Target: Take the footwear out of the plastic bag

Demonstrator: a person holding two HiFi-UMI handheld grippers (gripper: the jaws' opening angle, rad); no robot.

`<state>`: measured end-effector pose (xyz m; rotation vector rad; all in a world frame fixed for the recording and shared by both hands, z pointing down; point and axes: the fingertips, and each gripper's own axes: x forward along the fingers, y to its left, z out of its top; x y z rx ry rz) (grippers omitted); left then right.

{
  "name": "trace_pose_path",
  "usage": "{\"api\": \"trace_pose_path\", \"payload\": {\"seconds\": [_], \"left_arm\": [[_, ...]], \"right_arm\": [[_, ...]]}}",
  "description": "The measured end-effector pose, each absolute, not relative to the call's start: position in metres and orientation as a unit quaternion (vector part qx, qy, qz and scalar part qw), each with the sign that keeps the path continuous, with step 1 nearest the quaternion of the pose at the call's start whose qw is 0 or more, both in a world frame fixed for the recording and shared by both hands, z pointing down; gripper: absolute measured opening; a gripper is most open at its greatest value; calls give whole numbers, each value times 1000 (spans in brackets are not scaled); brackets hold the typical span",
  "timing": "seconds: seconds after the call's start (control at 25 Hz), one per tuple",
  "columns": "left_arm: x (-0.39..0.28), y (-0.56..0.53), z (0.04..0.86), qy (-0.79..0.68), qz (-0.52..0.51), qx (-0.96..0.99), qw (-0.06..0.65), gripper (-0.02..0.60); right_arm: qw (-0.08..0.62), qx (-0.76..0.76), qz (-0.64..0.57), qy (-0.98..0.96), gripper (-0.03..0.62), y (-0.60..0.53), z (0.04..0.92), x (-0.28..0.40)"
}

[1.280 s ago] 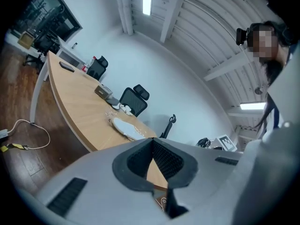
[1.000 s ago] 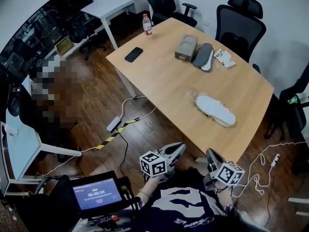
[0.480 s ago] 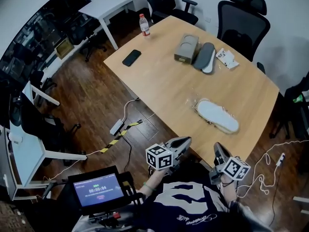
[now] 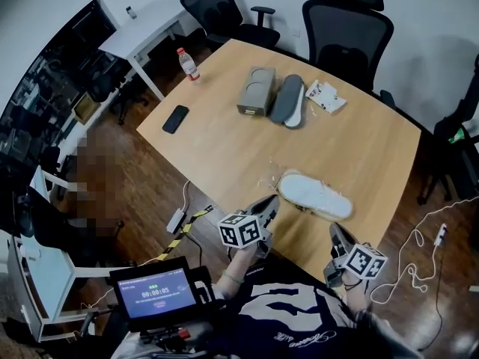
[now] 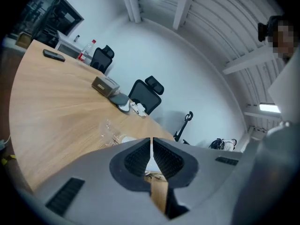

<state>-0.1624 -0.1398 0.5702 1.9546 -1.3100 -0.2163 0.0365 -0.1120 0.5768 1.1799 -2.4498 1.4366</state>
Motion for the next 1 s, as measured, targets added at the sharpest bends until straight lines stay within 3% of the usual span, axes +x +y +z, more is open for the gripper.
{"api": "trace_pose_path", "payload": {"seconds": [0.12,0.52,1.0], "left_arm": [[-152,-140,583,-507,-54,760,403,8],[-166,-157,647,-495,-8,705,508,159],[-166,-185,664,-455,-1,708,541,178]], "right_arm": [[32,384,474,-791,-12,-115,578,41],[30,434,473,-766,-12,-147,591,48],[236,441,396,-770,-5,-209,654,1]]}}
